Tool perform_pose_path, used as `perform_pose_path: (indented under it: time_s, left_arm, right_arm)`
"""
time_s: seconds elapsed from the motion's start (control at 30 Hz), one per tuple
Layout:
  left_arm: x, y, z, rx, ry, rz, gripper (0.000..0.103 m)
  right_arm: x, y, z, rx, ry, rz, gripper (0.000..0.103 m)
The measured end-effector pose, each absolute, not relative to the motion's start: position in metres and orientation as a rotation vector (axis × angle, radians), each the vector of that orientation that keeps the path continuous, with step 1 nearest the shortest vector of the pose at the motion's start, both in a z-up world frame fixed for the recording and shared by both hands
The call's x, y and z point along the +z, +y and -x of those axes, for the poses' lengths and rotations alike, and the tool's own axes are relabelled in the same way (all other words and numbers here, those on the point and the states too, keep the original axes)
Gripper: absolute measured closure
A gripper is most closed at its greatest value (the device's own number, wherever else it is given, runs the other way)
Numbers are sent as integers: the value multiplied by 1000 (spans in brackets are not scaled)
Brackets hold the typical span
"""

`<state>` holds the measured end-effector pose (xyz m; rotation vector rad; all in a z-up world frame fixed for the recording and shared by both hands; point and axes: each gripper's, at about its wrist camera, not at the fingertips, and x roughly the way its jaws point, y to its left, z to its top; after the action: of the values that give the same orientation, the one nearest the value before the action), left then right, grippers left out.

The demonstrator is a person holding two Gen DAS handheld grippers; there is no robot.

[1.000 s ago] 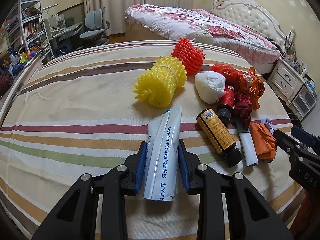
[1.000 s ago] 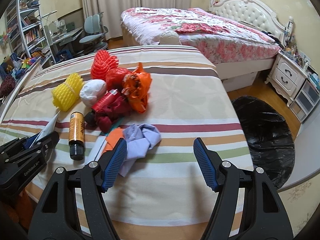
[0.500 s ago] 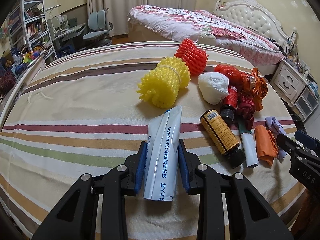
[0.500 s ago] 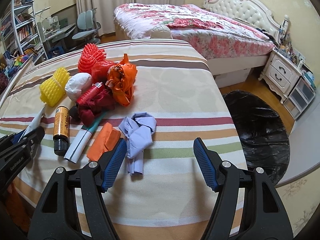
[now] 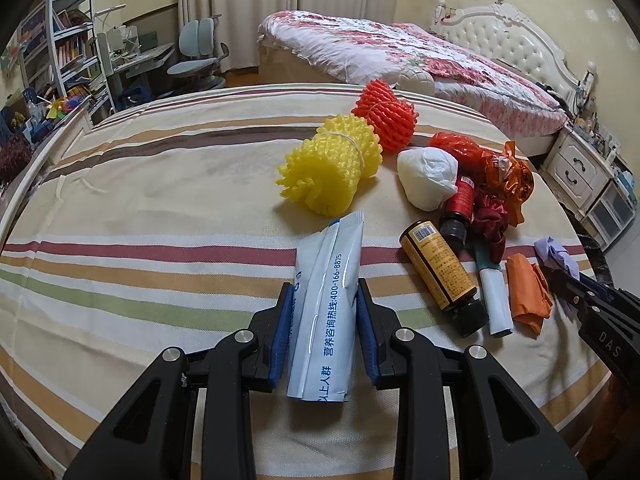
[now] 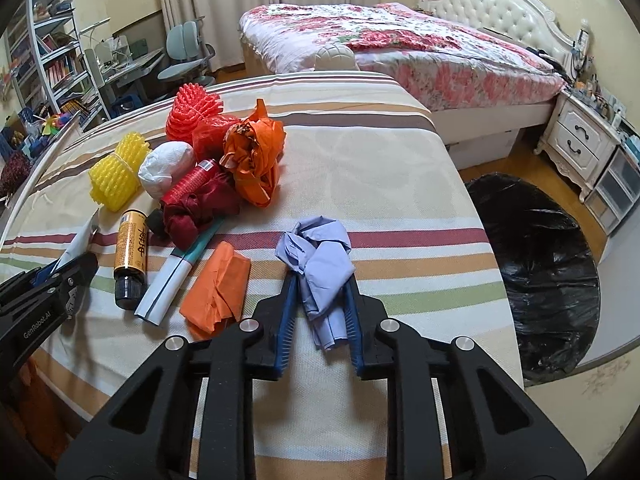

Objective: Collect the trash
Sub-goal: 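Grasp the lavender cloth with the right tool while the left tool holds the tube, then carry both items over the black bin and open both tools to drop them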

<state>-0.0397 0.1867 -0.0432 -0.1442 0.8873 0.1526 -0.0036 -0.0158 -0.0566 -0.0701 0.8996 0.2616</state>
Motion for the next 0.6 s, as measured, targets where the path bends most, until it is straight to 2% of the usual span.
perform_pose_path:
  time_s: [0.6]
  left_arm:
    - [-18,174,51,129,838,169,73]
  right_arm:
    - [-42,-35,16,252,841,48,81]
